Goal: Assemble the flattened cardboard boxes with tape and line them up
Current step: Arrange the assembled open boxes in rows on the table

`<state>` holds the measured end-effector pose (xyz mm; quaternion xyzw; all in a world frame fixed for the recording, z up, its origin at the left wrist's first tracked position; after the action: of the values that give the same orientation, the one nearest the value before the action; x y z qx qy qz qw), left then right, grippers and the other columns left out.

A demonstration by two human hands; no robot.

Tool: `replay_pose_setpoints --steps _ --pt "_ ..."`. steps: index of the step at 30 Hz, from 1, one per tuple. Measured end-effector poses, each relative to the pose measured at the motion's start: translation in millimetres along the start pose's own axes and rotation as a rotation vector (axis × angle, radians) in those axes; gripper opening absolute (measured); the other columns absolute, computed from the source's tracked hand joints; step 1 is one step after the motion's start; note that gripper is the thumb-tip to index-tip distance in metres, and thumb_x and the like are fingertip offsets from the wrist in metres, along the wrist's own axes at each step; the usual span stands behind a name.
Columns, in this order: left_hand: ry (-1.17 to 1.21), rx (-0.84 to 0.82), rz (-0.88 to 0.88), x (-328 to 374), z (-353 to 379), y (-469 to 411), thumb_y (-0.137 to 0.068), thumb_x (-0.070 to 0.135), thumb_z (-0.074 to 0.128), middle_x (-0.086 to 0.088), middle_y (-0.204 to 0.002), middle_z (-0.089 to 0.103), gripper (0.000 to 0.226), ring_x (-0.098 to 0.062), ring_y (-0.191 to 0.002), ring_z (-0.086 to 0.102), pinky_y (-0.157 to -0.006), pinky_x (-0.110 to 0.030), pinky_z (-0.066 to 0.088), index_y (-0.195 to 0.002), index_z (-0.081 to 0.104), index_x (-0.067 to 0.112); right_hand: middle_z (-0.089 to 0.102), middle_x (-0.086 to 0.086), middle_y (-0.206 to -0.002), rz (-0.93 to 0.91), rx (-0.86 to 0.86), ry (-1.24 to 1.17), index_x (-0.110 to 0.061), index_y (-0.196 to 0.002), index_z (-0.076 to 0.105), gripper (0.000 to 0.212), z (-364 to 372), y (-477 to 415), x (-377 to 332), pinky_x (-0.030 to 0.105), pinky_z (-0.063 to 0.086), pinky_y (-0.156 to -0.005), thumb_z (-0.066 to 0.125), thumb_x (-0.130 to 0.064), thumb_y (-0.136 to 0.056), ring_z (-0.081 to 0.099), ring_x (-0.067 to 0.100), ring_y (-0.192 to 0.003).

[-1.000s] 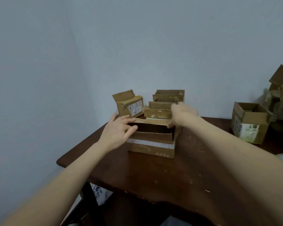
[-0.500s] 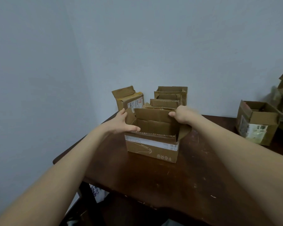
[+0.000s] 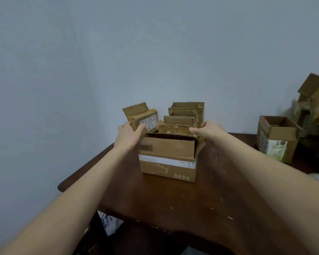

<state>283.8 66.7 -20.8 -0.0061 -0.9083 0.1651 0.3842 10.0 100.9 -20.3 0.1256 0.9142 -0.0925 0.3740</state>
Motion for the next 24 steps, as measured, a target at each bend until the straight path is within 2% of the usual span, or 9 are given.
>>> replay_pose_setpoints --steps 3,5,8,11,15,20,24 --pt "-0.046 -0.009 0.038 17 -5 -16 -0.093 0.05 0.047 -0.013 -0.144 0.042 0.062 -0.029 -0.125 0.048 -0.098 -0.041 0.041 -0.14 0.04 0.01 0.057 0.005 -0.125 -0.111 0.095 -0.064 -0.011 -0.126 0.053 0.056 -17 1 -18 0.035 0.044 -0.091 0.068 -0.045 -0.084 0.053 0.024 -0.116" --pt "-0.023 -0.029 0.049 28 -4 -32 -0.093 0.044 0.05 -0.013 -0.14 0.047 0.058 -0.029 -0.122 0.05 -0.098 -0.039 0.042 -0.138 0.043 0.009 0.058 0.003 -0.125 -0.165 0.124 -0.089 -0.014 -0.122 0.056 0.047 -22 -5 -38 0.033 0.044 -0.091 0.066 -0.041 -0.086 0.054 0.021 -0.115" --pt "-0.019 -0.09 0.031 39 5 -55 -0.092 0.031 0.055 -0.012 -0.139 0.049 0.052 -0.027 -0.122 0.05 -0.097 -0.034 0.043 -0.137 0.044 0.007 0.06 0.001 -0.122 -0.224 0.095 -0.107 -0.015 -0.119 0.059 0.036 -11 -23 -68 0.032 0.046 -0.092 0.064 -0.033 -0.088 0.055 0.019 -0.111" --pt "-0.074 -0.127 0.023 41 16 -85 -0.091 0.025 0.056 -0.011 -0.141 0.047 0.052 -0.025 -0.127 0.046 -0.097 -0.032 0.039 -0.138 0.044 0.006 0.06 0.001 -0.122 -0.256 0.034 -0.079 -0.014 -0.122 0.058 0.037 13 -54 -92 0.033 0.047 -0.093 0.062 -0.03 -0.089 0.055 0.019 -0.112" --pt "-0.183 -0.14 0.02 25 26 -137 -0.091 0.028 0.058 -0.011 -0.143 0.046 0.057 -0.026 -0.129 0.044 -0.103 -0.035 0.039 -0.139 0.041 0.005 0.062 0.006 -0.121 -0.271 -0.051 -0.034 -0.011 -0.119 0.06 0.031 46 -110 -113 0.037 0.049 -0.093 0.059 -0.024 -0.091 0.058 0.022 -0.11" --pt "-0.31 -0.172 -0.034 -5 40 -200 -0.084 0.037 0.066 -0.014 -0.146 0.041 0.076 -0.029 -0.13 0.044 -0.102 -0.038 0.042 -0.144 0.033 0.003 0.062 0.005 -0.119 -0.272 -0.12 0.005 -0.013 -0.119 0.061 0.027 83 -178 -130 0.032 0.05 -0.081 0.055 -0.018 -0.093 0.056 0.019 -0.098" --pt "-0.408 -0.255 -0.045 -25 63 -235 -0.081 0.045 0.068 -0.013 -0.144 0.043 0.082 -0.029 -0.128 0.046 -0.101 -0.037 0.044 -0.144 0.032 0.004 0.06 0.005 -0.122 -0.232 -0.173 0.009 -0.015 -0.122 0.058 0.028 105 -218 -138 0.029 0.045 -0.082 0.052 -0.018 -0.094 0.054 0.02 -0.109"
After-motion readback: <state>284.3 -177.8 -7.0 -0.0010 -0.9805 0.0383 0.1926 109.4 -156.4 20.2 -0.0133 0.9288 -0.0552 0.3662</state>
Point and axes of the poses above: each hand's wrist, its own y-axis away from the middle knuckle, its own z-axis out of the palm, x = y × z, the point moved 3 cm from there along -y, towards the middle knuckle
